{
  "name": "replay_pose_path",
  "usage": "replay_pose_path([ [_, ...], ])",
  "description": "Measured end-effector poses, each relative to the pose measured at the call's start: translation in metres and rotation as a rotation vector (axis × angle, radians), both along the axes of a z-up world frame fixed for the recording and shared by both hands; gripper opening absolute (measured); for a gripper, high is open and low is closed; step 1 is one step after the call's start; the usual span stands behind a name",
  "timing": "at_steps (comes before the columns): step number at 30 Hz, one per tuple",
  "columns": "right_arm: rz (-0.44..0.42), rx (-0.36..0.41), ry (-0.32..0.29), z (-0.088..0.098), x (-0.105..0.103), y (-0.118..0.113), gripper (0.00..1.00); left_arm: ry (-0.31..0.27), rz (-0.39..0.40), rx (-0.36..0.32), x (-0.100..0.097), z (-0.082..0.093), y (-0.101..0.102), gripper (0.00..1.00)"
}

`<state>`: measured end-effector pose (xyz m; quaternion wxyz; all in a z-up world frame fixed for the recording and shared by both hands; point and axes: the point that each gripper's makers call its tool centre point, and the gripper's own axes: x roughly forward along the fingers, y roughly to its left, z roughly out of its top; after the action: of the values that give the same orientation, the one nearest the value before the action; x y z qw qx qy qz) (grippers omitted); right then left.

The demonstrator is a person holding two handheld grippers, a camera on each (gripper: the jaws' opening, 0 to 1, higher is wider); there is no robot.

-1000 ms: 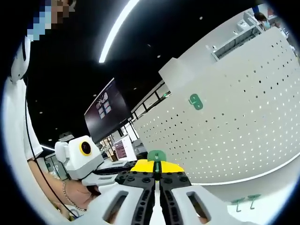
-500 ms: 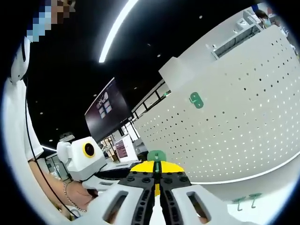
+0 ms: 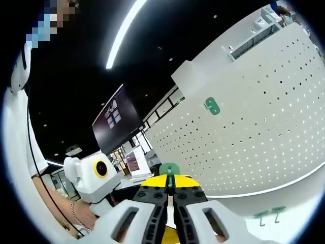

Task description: Insert the hook assembly into the mounting plate slot until the hook locks in place.

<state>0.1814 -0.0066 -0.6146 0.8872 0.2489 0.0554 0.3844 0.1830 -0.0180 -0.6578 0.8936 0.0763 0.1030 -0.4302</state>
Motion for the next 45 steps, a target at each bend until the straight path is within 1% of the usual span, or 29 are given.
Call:
replay_pose_path([
  [3, 0.0, 0.0, 0.002, 0.0, 0.0, 0.0, 0.0, 0.011, 0.012, -0.001, 0.0, -0.002, 0.001, 0.83],
  [14, -0.006, -0.01, 0.0, 0.0, 0.0, -0.001, 0.0, 0.027, 0.021, 0.001, 0.001, -0.005, 0.004, 0.83],
  [17, -0.022, -0.059, -0.022, 0.002, 0.001, -0.002, 0.0, 0.028, 0.021, 0.003, 0.001, -0.006, 0.004, 0.83],
  [20, -0.045, -0.139, -0.049, 0.0, 0.002, -0.005, 0.0, 0.033, 0.022, 0.005, 0.001, -0.007, 0.005, 0.82],
  [21, -0.057, -0.188, -0.065, -0.001, 0.003, -0.006, 0.0, 0.035, 0.022, 0.006, 0.001, -0.008, 0.005, 0.82],
  [25, -0.112, -0.318, -0.118, -0.001, 0.006, -0.011, 0.0, 0.038, 0.023, 0.006, 0.001, -0.009, 0.006, 0.82],
  [26, -0.118, -0.334, -0.123, -0.001, 0.006, -0.012, 0.0, 0.037, 0.024, 0.008, 0.001, -0.009, 0.006, 0.82],
  [27, -0.148, -0.39, -0.143, -0.002, 0.008, -0.016, 0.0, 0.038, 0.024, 0.008, 0.001, -0.009, 0.006, 0.82],
  [28, -0.158, -0.417, -0.149, -0.003, 0.009, -0.017, 0.0, 0.038, 0.025, 0.007, 0.001, -0.009, 0.006, 0.82],
  [29, -0.168, -0.409, -0.138, -0.002, 0.009, -0.018, 0.0, 0.04, 0.024, 0.005, 0.001, -0.009, 0.006, 0.82],
  [30, -0.173, -0.431, -0.144, -0.003, 0.01, -0.02, 0.0, 0.04, 0.026, 0.007, 0.002, -0.009, 0.006, 0.82],
  [32, -0.161, -0.418, -0.14, -0.004, 0.01, -0.019, 0.0, 0.042, 0.026, 0.008, 0.002, -0.01, 0.006, 0.81],
  [37, -0.162, -0.42, -0.137, -0.006, 0.011, -0.02, 0.0, 0.043, 0.027, 0.006, 0.001, -0.011, 0.006, 0.81],
  [45, -0.188, -0.41, -0.131, 0.0, 0.024, -0.029, 0.0, 0.052, 0.036, 0.003, 0.0, -0.015, 0.01, 0.8],
])
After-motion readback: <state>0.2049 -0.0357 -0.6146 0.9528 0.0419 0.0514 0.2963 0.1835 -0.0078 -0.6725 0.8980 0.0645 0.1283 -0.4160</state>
